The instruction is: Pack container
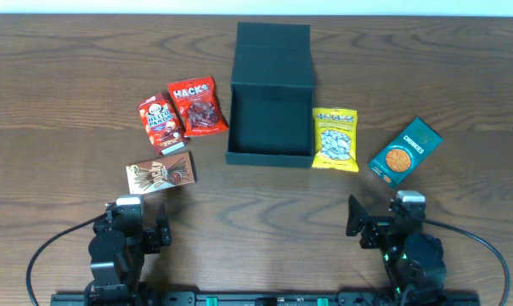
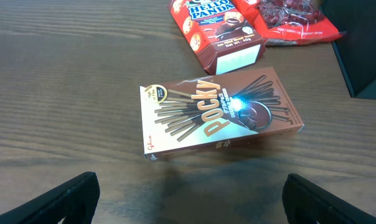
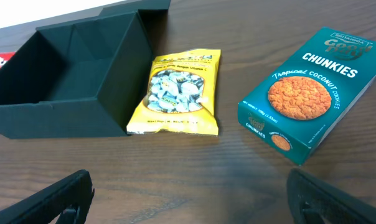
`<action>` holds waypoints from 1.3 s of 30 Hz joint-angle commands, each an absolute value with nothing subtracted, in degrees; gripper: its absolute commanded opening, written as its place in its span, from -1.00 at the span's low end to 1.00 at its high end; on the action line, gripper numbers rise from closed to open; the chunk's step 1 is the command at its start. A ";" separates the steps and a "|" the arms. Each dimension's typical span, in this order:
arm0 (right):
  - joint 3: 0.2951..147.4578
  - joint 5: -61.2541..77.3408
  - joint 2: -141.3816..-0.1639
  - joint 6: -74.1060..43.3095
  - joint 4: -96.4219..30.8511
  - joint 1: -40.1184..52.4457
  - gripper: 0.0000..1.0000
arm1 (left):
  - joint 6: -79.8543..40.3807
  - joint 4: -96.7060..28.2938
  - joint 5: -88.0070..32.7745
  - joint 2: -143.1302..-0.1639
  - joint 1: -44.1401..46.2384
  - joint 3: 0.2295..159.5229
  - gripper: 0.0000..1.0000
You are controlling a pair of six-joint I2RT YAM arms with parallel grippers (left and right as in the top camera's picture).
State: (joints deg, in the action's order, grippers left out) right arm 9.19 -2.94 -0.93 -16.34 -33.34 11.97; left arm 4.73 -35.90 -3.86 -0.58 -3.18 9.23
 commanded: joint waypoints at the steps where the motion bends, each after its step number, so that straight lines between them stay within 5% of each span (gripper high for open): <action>1: 8.67 -2.74 -0.32 -17.12 -33.45 11.42 0.98 | 5.15 -35.81 -3.66 -0.21 -3.36 8.95 0.91; 39: 8.67 -2.74 -0.32 -17.12 -33.43 11.44 0.99 | 1.58 -35.64 -4.58 -0.21 -3.36 8.97 0.90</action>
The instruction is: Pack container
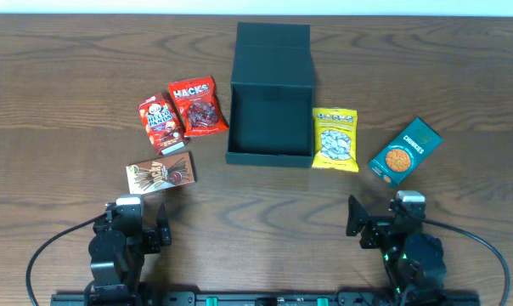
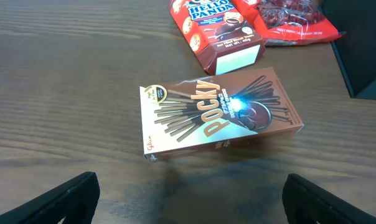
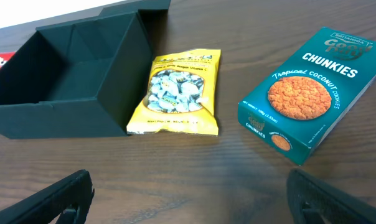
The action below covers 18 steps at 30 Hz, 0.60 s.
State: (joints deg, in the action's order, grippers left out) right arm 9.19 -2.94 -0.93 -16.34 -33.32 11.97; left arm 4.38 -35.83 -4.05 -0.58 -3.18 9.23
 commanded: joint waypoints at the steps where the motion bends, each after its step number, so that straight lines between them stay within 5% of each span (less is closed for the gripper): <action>1: 8.67 -2.74 -0.32 -17.12 -33.45 11.44 0.99 | -0.38 -35.64 -4.58 -0.21 -3.36 8.97 0.91; 10: 8.67 -2.74 -0.32 -17.12 -33.45 11.44 0.98 | -35.86 -35.70 -4.56 -0.21 -3.36 8.97 0.90; 18: 8.67 -2.74 -0.32 -17.12 -33.43 11.44 0.98 | -37.76 -35.09 0.64 -0.21 -3.36 8.95 0.90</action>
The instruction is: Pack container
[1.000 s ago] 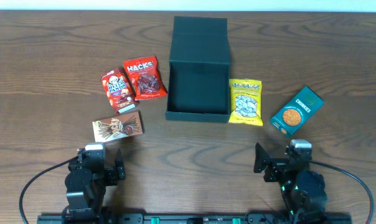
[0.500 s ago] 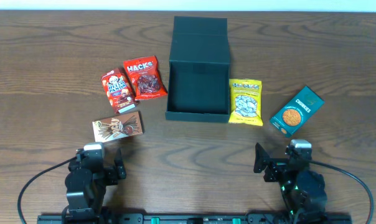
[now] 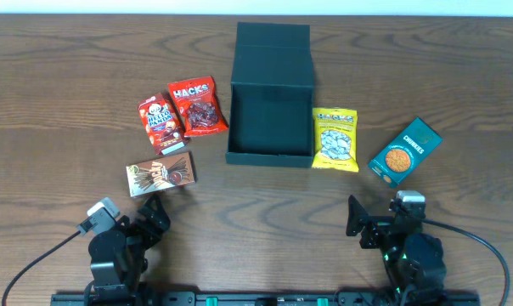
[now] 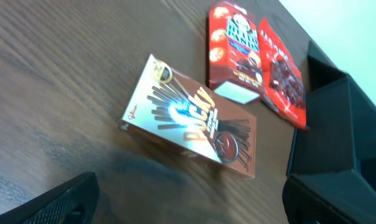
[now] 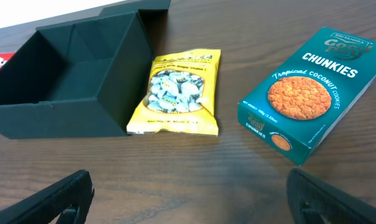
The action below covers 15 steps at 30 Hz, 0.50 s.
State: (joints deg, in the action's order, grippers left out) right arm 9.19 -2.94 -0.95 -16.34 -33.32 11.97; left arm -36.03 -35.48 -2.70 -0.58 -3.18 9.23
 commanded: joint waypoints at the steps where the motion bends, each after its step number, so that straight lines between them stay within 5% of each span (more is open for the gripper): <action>1: 8.67 -2.74 -0.32 -17.12 -33.45 11.44 0.98 | -37.78 -34.54 0.10 -0.21 -3.36 8.95 0.90; 9: 8.67 -2.74 -0.32 -17.12 -33.45 11.42 0.99 | -37.69 -21.87 -23.55 -0.30 -3.36 8.97 0.91; 15: 8.67 -2.74 -0.32 -17.12 -33.45 11.44 0.98 | -34.52 -23.66 -28.14 -0.71 -3.11 12.82 0.91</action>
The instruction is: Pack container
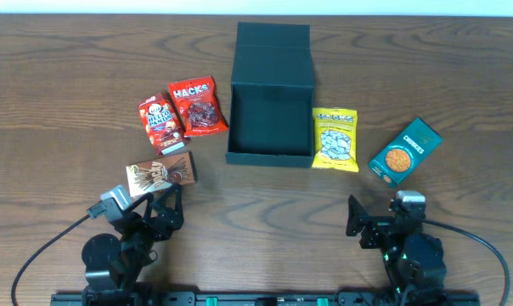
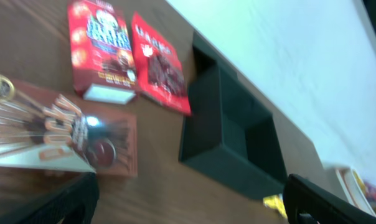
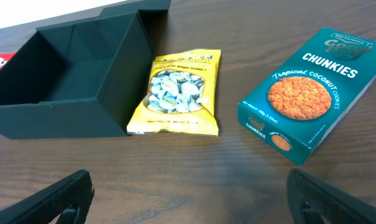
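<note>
A dark green box stands open mid-table, its lid folded back. Left of it lie a Hacks bag, a Hello Panda box and a Pocky box. To its right lie a yellow candy bag and a teal Chunkies box. My left gripper is open just short of the Pocky box, angled toward the green box. My right gripper is open near the front edge, facing the candy bag and the Chunkies box.
The wooden table runs to a pale wall at the back. Both arm bases and their cables sit along the front edge.
My left gripper has moved forward to the Pocky box and swung right; its camera now takes in the green box. It is still open. The right arm has not moved.
Both grippers first rested open at the front edge, the left looking straight down on the Pocky box. Then the left arm had turned and tilted. Now it stands close behind the Pocky box, aimed toward the green box. No item has moved.
</note>
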`<action>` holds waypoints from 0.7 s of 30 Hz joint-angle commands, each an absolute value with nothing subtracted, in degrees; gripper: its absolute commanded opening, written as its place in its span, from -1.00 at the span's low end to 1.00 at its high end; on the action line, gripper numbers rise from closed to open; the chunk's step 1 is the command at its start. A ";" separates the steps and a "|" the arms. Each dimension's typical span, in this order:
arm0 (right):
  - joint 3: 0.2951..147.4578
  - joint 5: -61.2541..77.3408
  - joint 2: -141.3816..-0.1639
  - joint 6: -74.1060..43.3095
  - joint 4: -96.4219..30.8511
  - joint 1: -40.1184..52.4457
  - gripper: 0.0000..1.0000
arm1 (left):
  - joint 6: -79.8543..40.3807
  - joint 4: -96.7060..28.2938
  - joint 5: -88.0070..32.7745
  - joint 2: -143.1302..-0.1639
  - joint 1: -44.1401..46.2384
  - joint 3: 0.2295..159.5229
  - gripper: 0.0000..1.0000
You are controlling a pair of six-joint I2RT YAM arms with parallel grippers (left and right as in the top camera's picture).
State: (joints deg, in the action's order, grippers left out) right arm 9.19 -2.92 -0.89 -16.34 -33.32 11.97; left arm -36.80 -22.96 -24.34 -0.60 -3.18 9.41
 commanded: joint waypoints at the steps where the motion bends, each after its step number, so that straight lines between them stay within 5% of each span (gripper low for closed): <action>1: 8.67 -2.74 -0.32 -17.12 -33.45 11.44 0.99 | -33.54 -24.18 -28.14 -1.10 -2.96 14.00 0.91; 8: 8.67 -2.74 -0.32 -17.12 -33.45 11.44 0.99 | -24.93 -32.99 -24.32 -8.75 -2.87 24.18 0.91; 21: 8.67 -2.85 -0.32 -17.10 -33.34 11.44 0.99 | -14.09 -30.17 -24.12 -32.99 -2.85 27.66 0.91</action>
